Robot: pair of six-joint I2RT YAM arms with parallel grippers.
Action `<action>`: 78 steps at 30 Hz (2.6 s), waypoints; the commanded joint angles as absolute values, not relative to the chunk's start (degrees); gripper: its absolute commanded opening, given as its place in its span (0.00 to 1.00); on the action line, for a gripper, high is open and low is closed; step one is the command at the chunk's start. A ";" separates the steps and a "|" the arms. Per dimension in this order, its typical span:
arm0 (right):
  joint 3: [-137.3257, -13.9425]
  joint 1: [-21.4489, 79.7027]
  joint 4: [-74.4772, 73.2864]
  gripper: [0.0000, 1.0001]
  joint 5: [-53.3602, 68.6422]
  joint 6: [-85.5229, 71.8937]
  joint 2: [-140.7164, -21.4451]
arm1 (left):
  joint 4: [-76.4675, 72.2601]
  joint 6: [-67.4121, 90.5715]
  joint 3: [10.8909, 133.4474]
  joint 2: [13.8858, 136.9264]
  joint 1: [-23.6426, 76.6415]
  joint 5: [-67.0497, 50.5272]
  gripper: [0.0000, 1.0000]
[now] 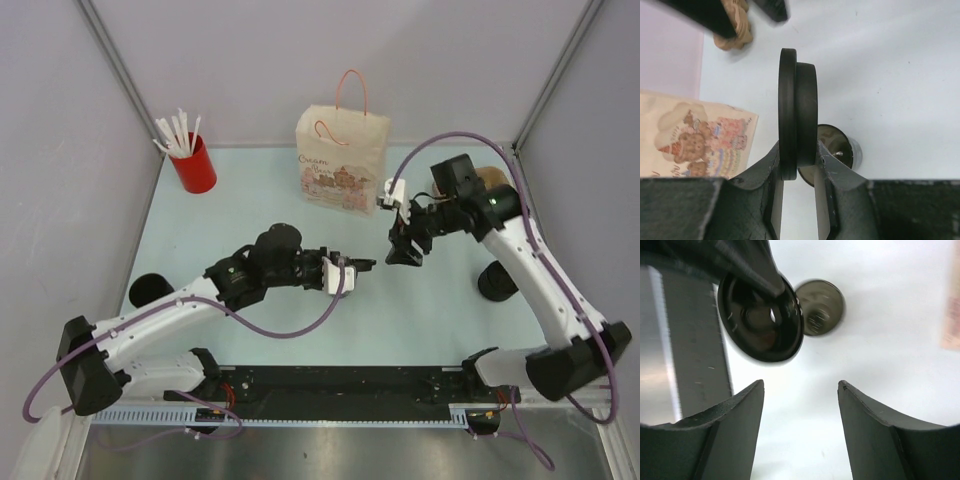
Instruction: Pack the takeout coffee
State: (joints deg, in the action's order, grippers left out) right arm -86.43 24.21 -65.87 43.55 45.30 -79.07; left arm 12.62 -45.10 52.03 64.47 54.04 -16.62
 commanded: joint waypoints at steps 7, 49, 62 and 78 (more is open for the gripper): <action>-75.24 29.00 -45.70 0.66 22.68 42.27 -57.83 | 18.63 -23.83 64.33 72.67 42.02 -33.20 0.07; -71.72 55.72 -36.39 0.54 -1.57 51.15 -71.19 | 12.74 13.97 75.32 91.41 28.21 -69.78 0.00; -69.08 55.81 -33.14 0.33 -5.54 52.21 -71.90 | 10.90 16.26 75.41 91.84 27.86 -73.56 0.00; -68.20 57.57 -30.67 0.00 -8.88 52.74 -72.86 | 8.53 18.11 74.88 91.32 27.51 -75.41 0.11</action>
State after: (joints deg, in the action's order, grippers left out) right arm -68.77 57.30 -32.58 -8.16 52.82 -71.83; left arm 11.92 15.70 73.63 92.73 27.14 -68.60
